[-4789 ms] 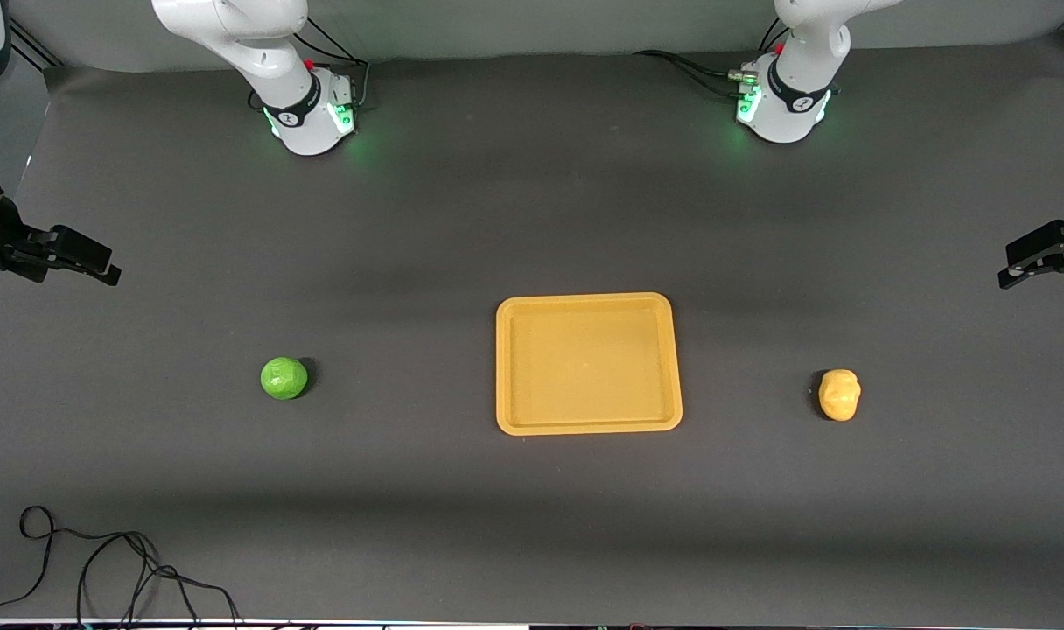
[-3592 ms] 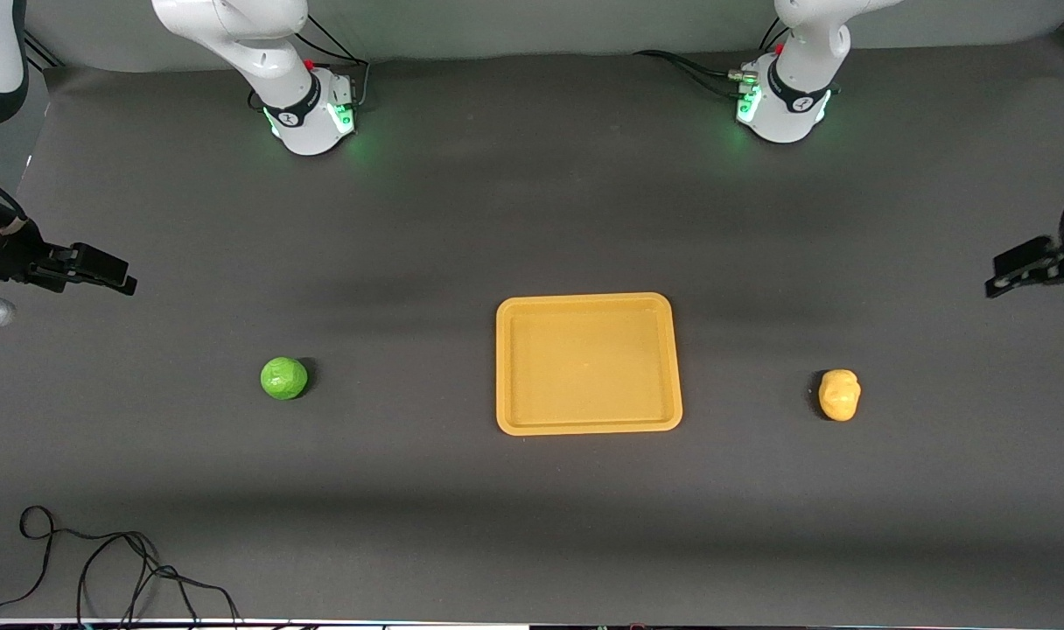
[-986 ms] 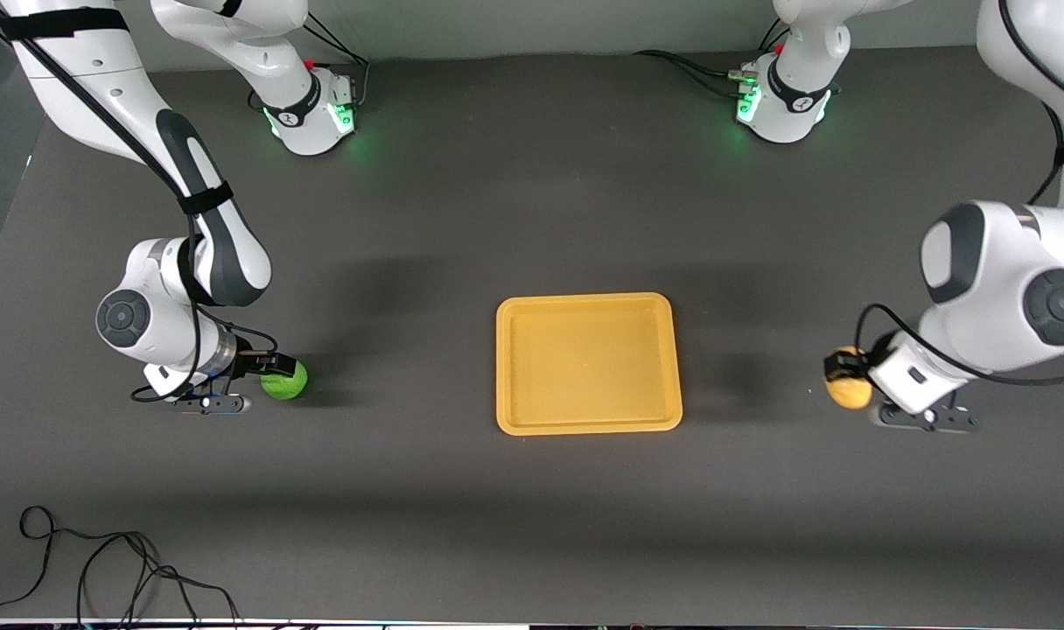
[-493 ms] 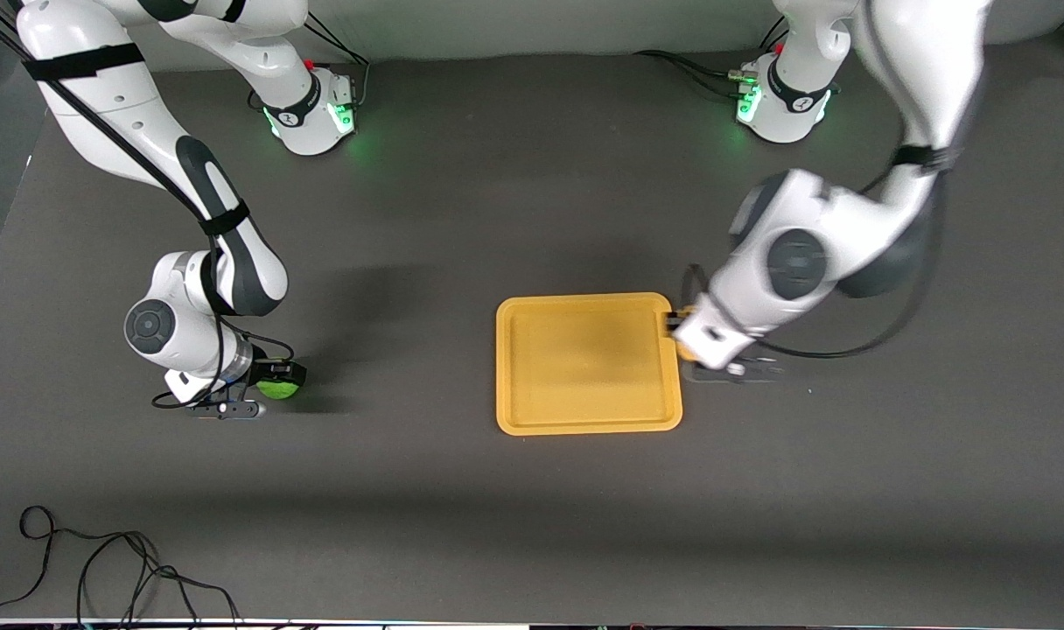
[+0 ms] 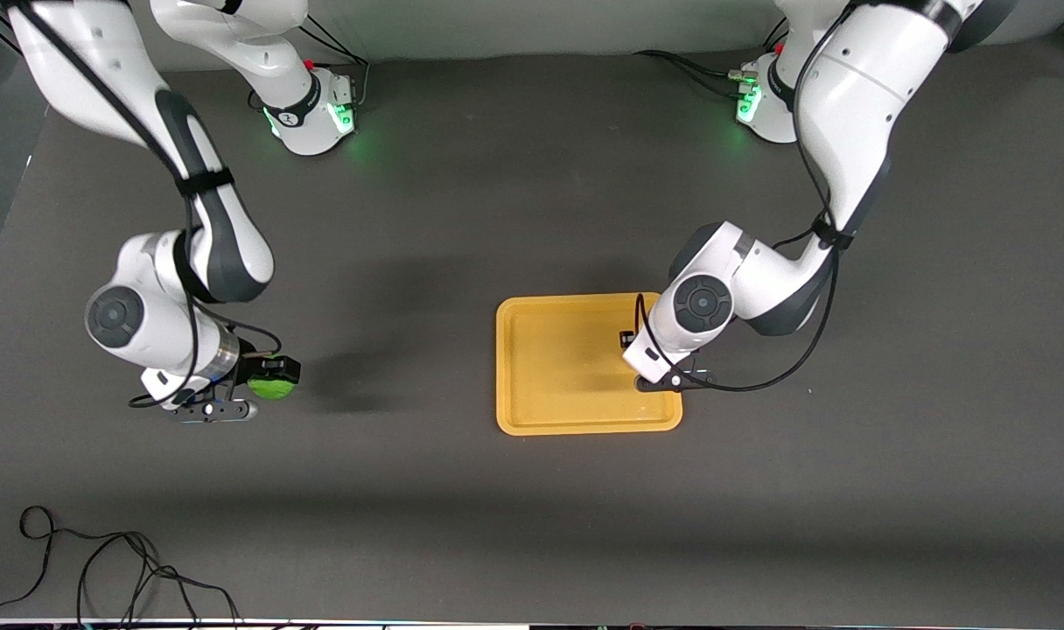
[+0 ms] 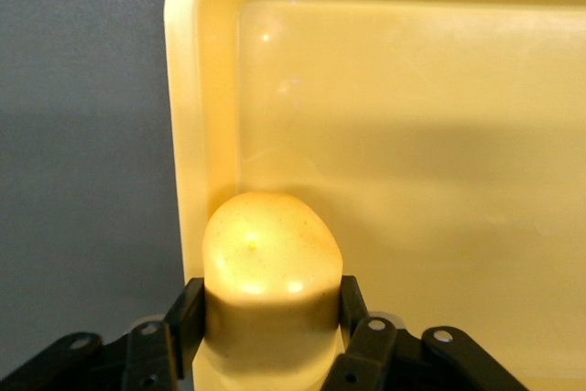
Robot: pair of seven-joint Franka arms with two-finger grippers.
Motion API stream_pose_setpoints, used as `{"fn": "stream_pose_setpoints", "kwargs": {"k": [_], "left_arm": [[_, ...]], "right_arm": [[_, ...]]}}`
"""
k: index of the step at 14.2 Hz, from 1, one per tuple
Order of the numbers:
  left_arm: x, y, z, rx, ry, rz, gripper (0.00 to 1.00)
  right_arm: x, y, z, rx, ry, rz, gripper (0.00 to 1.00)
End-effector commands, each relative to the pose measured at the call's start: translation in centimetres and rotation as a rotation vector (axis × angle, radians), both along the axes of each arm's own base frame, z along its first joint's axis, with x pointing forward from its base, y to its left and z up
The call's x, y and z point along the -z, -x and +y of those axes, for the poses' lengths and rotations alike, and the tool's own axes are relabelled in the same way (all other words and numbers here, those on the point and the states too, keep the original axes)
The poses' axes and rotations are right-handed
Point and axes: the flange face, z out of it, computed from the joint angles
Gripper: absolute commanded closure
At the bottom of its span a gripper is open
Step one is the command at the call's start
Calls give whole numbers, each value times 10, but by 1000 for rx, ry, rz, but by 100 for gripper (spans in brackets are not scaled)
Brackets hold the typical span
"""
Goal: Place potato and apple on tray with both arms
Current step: 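Lower the left gripper's potato onto the tray while the right gripper lifts the apple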
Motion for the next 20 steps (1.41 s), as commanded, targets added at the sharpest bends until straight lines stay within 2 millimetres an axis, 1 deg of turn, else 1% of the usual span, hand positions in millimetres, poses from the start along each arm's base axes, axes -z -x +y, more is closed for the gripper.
{"fn": "stream_pose_setpoints", "kwargs": {"k": [1,2,3,4,5,6,7,8,9,10,11,12,13,14,15,16,17,18,19,20], "left_arm": [[-8,-1,-7,-20,-28,-35,0],[-10,-3,-4,-28,-28,-38,0],[-13,-6,0,-34,-28,-40,0],[-26,-13,9,-54,-30,-49,0],[-47,-21,20,-60,-26,-78,0],[-71,-27,34,-73,-39,-102,0],[-98,-26,42,-57,-63,-114,0],[-115,-28,52,-6,-89,-124,0],[-135,-36,83,31,-120,-132,0],[-152,-41,108,63,-134,-130,0],[-171,-45,135,94,-139,-127,0],[-187,-47,162,122,-143,-120,0],[-203,-49,195,143,-128,-103,0],[-223,-47,225,166,-91,-91,0],[-241,-43,256,202,-56,-79,0],[-254,-39,287,216,-32,-71,0],[-267,-34,307,221,-23,-74,0],[-280,-28,322,216,-24,-83,0],[-293,-23,329,213,-31,-91,0],[-307,-16,334,214,-36,-97,0]], "right_arm": [[-40,-3,66,9,-17,-22,51],[-49,-6,98,45,-23,-43,52],[-53,-11,125,81,-26,-61,53],[-55,-16,163,89,-34,-76,53],[-51,-16,198,109,-43,-80,53],[-46,-17,222,152,-50,-86,53],[-37,-20,248,186,-58,-92,53],[-26,-19,284,201,-65,-95,53],[-13,-12,314,204,-66,-91,53],[10,-10,329,243,-53,-74,53],[30,-3,354,276,-51,-70,53],[43,8,390,283,-60,-77,54],[55,13,416,298,-70,-88,55],[65,15,431,317,-78,-95,55],[71,15,440,323,-84,-99,55],[77,20,448,328,-85,-98,55],[83,27,456,330,-89,-99,55],[85,32,462,337,-95,-100,52],[91,38,468,344,-93,-96,50],[97,43,475,352,-98,-98,49]]}}
